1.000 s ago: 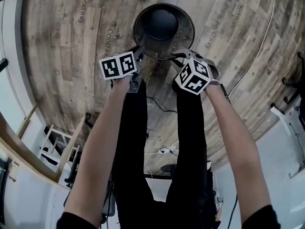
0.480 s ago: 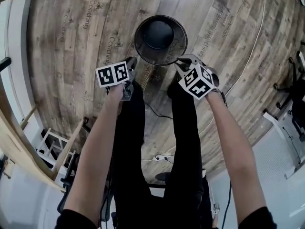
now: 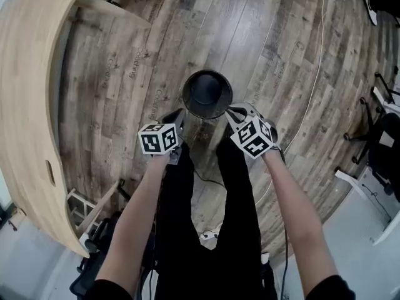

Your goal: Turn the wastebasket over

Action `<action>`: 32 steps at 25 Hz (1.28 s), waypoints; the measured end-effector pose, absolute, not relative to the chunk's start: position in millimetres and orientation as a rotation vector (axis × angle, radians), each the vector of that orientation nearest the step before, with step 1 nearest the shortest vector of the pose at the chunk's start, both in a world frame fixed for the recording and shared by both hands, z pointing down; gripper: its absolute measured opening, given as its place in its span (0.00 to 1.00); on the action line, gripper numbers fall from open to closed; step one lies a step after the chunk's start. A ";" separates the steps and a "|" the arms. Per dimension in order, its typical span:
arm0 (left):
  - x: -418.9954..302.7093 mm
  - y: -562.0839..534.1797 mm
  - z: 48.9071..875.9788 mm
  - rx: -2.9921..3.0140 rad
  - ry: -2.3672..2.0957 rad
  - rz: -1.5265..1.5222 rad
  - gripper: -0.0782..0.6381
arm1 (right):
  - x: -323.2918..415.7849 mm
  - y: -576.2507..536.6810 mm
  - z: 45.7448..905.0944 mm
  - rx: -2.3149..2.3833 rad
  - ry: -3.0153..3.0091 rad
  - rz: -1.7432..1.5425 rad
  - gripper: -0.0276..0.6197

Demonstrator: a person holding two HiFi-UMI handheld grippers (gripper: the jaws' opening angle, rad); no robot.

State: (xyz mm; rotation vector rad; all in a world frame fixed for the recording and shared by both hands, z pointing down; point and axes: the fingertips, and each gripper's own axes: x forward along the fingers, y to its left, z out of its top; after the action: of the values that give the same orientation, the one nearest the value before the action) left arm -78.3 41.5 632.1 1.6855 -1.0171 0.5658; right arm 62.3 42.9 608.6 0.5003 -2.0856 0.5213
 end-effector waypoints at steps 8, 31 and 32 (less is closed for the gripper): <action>-47.7 -13.7 491.3 1.916 -1.075 0.500 0.14 | 77.4 -8.8 483.1 0.703 -2.203 0.545 0.10; -76.6 -153.4 149.6 2.378 -1.256 0.188 0.13 | 58.7 -153.9 132.5 1.094 -2.684 0.362 0.09; -76.8 -154.1 137.6 2.402 -1.254 0.184 0.13 | 57.2 -155.9 119.1 1.106 -2.702 0.351 0.09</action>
State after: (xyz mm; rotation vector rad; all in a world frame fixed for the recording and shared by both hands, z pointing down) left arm -76.8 -154.1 137.6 2.4023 -1.2541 0.1838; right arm 57.2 -155.9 119.1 1.1065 -2.7022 0.3511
